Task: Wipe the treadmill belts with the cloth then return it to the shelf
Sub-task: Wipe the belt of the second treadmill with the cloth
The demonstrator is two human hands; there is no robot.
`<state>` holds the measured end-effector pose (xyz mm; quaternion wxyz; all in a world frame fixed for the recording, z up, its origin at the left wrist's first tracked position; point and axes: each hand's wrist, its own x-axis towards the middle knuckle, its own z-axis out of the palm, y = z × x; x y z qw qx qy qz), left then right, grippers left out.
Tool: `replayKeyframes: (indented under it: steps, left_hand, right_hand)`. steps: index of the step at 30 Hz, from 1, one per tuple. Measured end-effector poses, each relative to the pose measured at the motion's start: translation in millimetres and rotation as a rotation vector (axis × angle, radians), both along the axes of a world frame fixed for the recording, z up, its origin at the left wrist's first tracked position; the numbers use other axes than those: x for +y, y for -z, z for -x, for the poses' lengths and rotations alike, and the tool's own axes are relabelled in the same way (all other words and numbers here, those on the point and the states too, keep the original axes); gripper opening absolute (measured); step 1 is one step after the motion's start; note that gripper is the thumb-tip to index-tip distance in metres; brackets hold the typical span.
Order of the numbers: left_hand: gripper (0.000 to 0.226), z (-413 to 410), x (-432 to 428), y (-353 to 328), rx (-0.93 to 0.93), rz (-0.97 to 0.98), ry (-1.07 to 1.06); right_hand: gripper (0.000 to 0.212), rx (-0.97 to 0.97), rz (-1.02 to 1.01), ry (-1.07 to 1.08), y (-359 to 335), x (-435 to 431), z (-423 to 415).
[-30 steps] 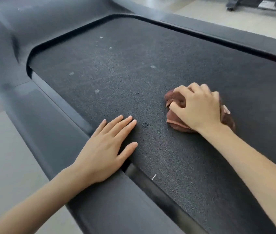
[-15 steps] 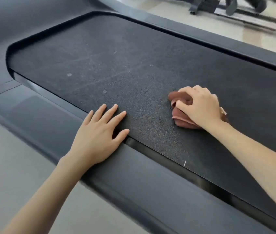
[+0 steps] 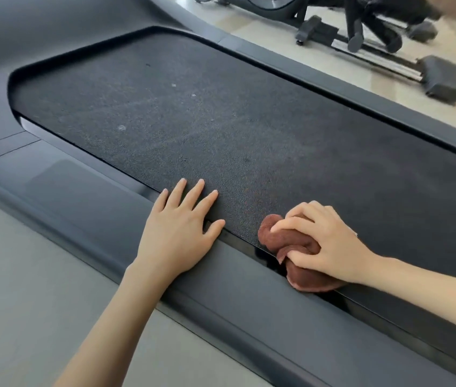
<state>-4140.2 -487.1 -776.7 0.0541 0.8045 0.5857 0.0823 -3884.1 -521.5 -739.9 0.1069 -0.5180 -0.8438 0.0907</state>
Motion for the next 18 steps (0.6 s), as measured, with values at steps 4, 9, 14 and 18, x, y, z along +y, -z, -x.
replayKeyframes:
  steps: [4, 9, 14, 18]
  left_hand:
    - [0.068, -1, -3, 0, -0.031, -0.044, -0.084]
    - [0.068, -1, -2, 0, -0.047, -0.041, -0.105]
    - [0.065, -1, -5, -2, -0.052, -0.037, -0.124]
    - [0.062, 0, -5, -4, -0.052, -0.033, -0.130]
  right_hand:
    - [0.036, -0.012, -0.127, -0.066, 8, 30, 23]
    - [0.045, 0.076, -0.130, -0.076, 8, 115, 48]
    - [0.030, 0.095, -0.200, 0.081, 17, 193, 72]
    - [0.033, 0.052, -0.290, 0.216, 26, 179, 75]
